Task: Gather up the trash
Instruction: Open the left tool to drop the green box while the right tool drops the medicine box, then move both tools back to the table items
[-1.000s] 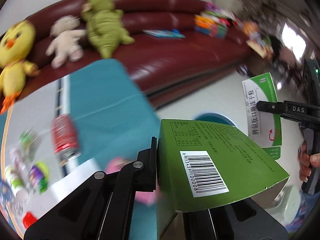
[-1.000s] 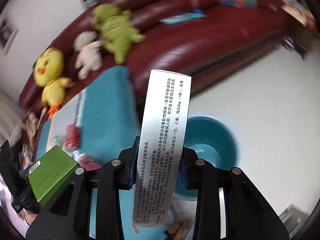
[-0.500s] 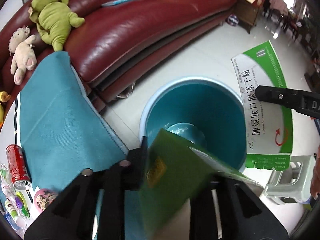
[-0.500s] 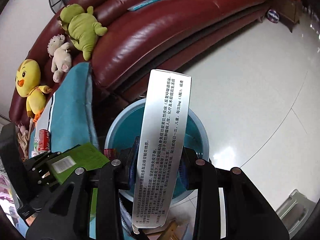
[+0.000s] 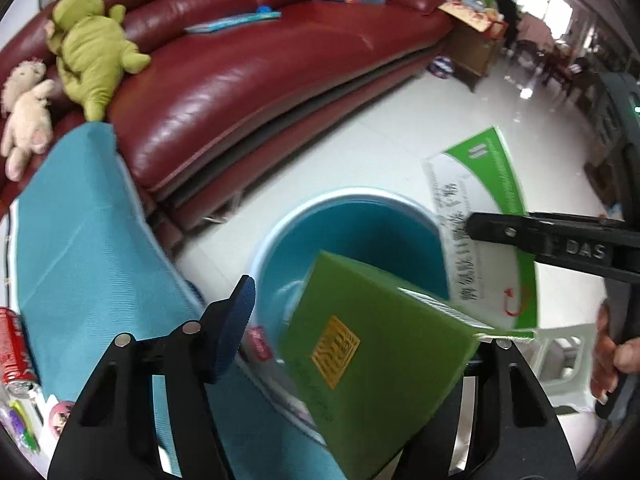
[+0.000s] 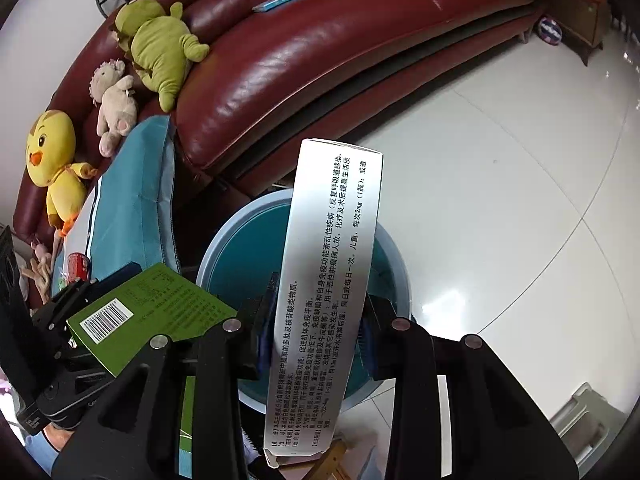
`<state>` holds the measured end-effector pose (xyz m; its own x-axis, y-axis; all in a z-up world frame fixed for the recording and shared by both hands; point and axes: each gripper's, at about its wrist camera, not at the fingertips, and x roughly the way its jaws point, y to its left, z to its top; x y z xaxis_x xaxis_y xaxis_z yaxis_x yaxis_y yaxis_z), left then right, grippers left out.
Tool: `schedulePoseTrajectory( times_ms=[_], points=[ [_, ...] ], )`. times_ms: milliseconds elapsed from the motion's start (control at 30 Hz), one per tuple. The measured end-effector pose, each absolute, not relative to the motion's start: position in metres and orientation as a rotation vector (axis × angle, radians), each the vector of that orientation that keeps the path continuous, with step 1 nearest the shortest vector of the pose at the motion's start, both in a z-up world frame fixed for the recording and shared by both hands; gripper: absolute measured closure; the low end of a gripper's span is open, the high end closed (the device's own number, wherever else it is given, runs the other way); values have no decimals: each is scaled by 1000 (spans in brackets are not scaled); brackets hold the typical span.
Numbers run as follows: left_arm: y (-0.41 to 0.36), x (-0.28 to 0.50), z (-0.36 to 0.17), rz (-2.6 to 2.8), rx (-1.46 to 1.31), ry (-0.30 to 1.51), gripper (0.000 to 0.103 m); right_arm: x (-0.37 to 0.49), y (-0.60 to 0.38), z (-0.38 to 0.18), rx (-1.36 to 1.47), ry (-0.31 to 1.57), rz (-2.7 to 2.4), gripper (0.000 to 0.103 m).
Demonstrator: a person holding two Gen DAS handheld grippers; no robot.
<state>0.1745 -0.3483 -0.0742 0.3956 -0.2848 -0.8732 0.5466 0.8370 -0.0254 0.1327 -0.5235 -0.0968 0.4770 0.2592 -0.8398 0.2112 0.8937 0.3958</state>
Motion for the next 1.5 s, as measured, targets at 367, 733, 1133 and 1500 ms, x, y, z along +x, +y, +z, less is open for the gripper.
schedulePoseTrajectory(
  times_ms=[367,733,1133,1500],
  points=[
    [-351,178,-92,-535,268,1169,14,124,-533,-88,504,1075,29,71],
    [-331,179,-85,-494,236,1133,11,122,-537,-92,534,1088,29,72],
    [-296,162,-79,-467,182,1125,10,130,-507,-104,482,1180,93,67],
    [-260,136,-44,-469,136,1046,8,121,-488,-76,422,1145,30,29]
  ],
)
